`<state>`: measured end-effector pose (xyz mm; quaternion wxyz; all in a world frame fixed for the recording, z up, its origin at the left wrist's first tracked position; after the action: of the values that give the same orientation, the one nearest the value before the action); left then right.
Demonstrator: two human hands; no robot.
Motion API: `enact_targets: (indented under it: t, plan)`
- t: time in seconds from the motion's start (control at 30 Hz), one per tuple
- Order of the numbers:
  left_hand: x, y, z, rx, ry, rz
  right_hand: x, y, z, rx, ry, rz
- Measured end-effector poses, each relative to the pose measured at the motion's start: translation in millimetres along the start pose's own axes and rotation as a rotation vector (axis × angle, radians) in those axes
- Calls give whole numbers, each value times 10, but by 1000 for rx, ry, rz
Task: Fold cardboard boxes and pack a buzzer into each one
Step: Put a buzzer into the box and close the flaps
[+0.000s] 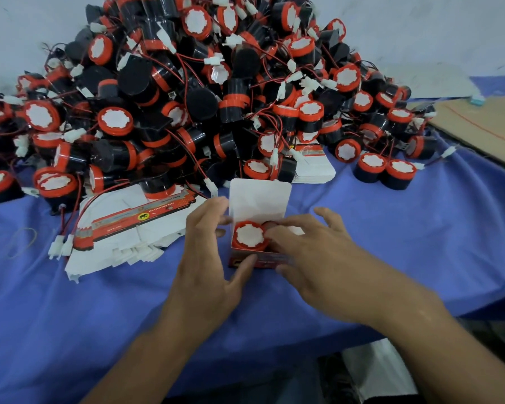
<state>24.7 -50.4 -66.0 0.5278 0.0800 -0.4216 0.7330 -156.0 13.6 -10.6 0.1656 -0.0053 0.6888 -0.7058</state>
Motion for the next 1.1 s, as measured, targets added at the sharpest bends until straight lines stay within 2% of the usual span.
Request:
enact_targets:
  t: [0.07,0.13,0.2,0.27,0.3,0.37,0.43,0.5,0.53,0.63,0.7,0.83,0.93,1.03,1.1]
  plan:
    - [4,1,-6,-63,-48,9,22,34,19,27,-28,-13]
    - [14,1,2,-113,54,124,40,40,50,55,-60,8]
    - [10,20,3,-134,218,232,61,15,72,64,-89,138]
    - [15,18,23,-122,244,259,98,-26,53,100,-116,330]
    - [21,5,35,-117,226,253,135,-55,34,170,-109,403]
    - [47,-28,51,-125,192,239,244,-107,0,344,-5,506]
    - [61,-52,61,-132,179,238,369,-107,-13,453,202,623]
    - [68,-66,76,-141,154,230,434,-65,10,428,405,855]
    - [71,-75,84,-148,131,223,428,-36,27,390,446,990]
    - [92,-109,118,-176,-8,148,349,30,78,337,388,1196]
    - [82,-123,116,-164,-96,73,280,102,131,305,364,1175]
    - [60,-117,127,-74,-221,-75,235,245,248,227,459,1092]
    - [29,-116,149,-101,-296,-171,200,227,292,193,310,1171]
    - [-55,-183,188,-200,-281,-203,225,206,278,182,229,1023]
    - [-116,-235,184,-214,-178,-90,254,189,272,185,192,895]
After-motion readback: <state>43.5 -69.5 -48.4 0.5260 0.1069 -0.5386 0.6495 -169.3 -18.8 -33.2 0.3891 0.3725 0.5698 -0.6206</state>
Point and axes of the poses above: each hand's wrist, its own z-axis towards the middle knuckle, its own y-axis out of the palm, x = y × z, the point moved 1 cm from there along z, towards the middle knuckle, and after that the axes turned 7 degrees about z, right-handed, at the moved point
